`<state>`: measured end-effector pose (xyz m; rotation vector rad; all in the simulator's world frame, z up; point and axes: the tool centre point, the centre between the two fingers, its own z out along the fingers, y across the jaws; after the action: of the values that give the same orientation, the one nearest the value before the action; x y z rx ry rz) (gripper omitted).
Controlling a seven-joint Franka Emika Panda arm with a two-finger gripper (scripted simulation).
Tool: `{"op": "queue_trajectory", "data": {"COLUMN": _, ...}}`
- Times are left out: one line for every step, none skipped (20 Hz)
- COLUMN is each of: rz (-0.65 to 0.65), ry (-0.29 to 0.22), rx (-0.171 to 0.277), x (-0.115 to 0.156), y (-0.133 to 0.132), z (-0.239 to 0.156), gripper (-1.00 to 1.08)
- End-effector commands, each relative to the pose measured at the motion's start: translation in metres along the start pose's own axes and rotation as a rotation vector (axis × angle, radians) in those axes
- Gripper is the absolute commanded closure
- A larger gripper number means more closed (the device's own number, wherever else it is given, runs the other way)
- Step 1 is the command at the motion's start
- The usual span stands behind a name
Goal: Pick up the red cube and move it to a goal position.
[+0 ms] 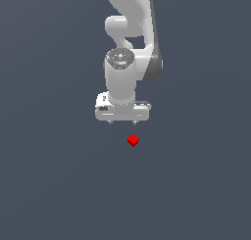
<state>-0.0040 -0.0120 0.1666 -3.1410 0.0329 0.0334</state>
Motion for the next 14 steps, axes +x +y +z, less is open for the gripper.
{"op": "queue_trajectory", "data": {"rz": 0.000, "ry": 0.000, "rx": 0.000, "x": 0.000, "y": 0.000, "z": 0.000, "gripper": -0.92}}
{"op": "queue_trajectory", "data": {"rz": -0.001, "ry": 0.000, "rx": 0.000, "x": 0.000, "y": 0.000, "z": 0.000, "gripper": -0.92}}
{"op": "queue_trajectory", "data": {"rz": -0.003, "ry": 0.000, "rx": 0.000, "x": 0.000, "y": 0.000, "z": 0.001, "gripper": -0.92}}
{"op": "queue_trajectory", "data": {"rz": -0.007, "ry": 0.000, "rx": 0.000, "x": 0.000, "y": 0.000, "z": 0.001, "gripper": -0.92}}
{"op": "queue_trajectory", "data": {"rz": -0.013, "ry": 0.000, "rx": 0.000, "x": 0.000, "y": -0.001, "z": 0.002, "gripper": -0.92}}
{"op": "queue_trajectory", "data": {"rz": -0.020, "ry": 0.001, "rx": 0.000, "x": 0.001, "y": -0.001, "z": 0.004, "gripper": -0.92}}
{"op": "queue_trajectory", "data": {"rz": -0.029, "ry": 0.001, "rx": 0.000, "x": 0.001, "y": -0.002, "z": 0.005, "gripper": -0.92}}
{"op": "queue_trajectory", "data": {"rz": -0.039, "ry": 0.001, "rx": 0.000, "x": 0.001, "y": -0.002, "z": 0.007, "gripper": -0.92}}
{"op": "queue_trajectory", "data": {"rz": -0.051, "ry": 0.001, "rx": 0.000, "x": 0.002, "y": -0.003, "z": 0.009, "gripper": -0.92}}
{"op": "queue_trajectory", "data": {"rz": -0.064, "ry": 0.002, "rx": 0.000, "x": 0.002, "y": -0.004, "z": 0.012, "gripper": -0.92}}
{"op": "queue_trajectory", "data": {"rz": -0.080, "ry": 0.002, "rx": 0.000, "x": 0.003, "y": -0.005, "z": 0.015, "gripper": -0.92}}
{"op": "queue_trajectory", "data": {"rz": -0.097, "ry": 0.003, "rx": 0.000, "x": 0.003, "y": -0.006, "z": 0.018, "gripper": -0.92}}
{"op": "queue_trajectory", "data": {"rz": -0.115, "ry": 0.003, "rx": 0.000, "x": 0.004, "y": -0.007, "z": 0.022, "gripper": -0.92}}
{"op": "queue_trajectory", "data": {"rz": -0.136, "ry": 0.004, "rx": -0.001, "x": 0.004, "y": -0.008, "z": 0.025, "gripper": -0.92}}
